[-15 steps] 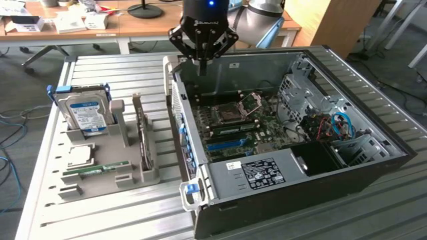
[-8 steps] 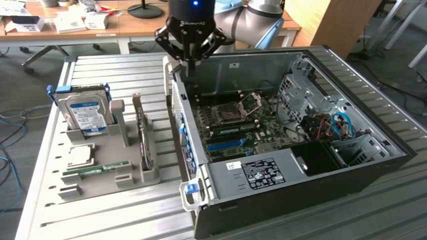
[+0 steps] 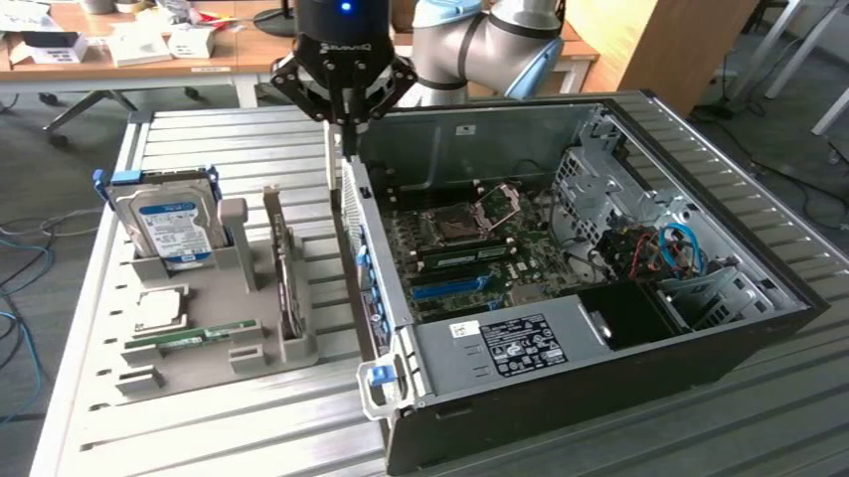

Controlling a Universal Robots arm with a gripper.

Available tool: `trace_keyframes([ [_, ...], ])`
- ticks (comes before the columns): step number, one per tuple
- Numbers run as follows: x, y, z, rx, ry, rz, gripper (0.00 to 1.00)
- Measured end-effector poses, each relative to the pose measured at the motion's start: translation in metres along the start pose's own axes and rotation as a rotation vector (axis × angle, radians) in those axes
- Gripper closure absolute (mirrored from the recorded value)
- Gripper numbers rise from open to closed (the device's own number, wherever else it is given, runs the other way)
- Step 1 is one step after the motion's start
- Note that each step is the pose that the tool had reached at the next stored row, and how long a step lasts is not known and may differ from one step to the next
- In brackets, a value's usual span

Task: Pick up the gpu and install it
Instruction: 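Reach for the gpu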

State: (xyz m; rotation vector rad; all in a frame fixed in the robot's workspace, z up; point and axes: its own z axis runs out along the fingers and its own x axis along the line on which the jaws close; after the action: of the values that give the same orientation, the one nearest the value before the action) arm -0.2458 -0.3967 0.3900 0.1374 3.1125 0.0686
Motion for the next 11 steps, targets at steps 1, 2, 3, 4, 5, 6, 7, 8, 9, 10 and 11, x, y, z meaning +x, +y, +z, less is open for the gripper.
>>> trace_keyframes([
  [1, 0.003, -0.0002, 0.0, 0.0001, 0.0, 0.001, 0.89],
  [2, 0.006, -0.0003, 0.0001, 0.0001, 0.0, 0.001, 0.89],
  [3, 0.01, -0.0005, 0.0001, 0.0001, -0.0001, 0.002, 0.89],
  [4, 0.013, -0.0007, 0.0001, 0.0001, -0.0001, 0.003, 0.89],
  [5, 0.016, -0.0009, 0.0002, 0.0001, -0.0001, 0.003, 0.89],
  [6, 0.019, -0.001, 0.0002, 0.0001, -0.0001, 0.004, 0.89],
  [7, 0.023, -0.0012, 0.0002, 0.0001, -0.0002, 0.005, 0.89],
  [8, 0.026, -0.0014, 0.0003, 0.0002, -0.0002, 0.006, 0.89],
  [9, 0.029, -0.0015, 0.0003, 0.0002, -0.0003, 0.006, 0.89],
  [10, 0.032, -0.0017, 0.0004, 0.0002, -0.0003, 0.007, 0.89],
  [11, 0.035, -0.0019, 0.0004, 0.0002, -0.0003, 0.008, 0.89],
])
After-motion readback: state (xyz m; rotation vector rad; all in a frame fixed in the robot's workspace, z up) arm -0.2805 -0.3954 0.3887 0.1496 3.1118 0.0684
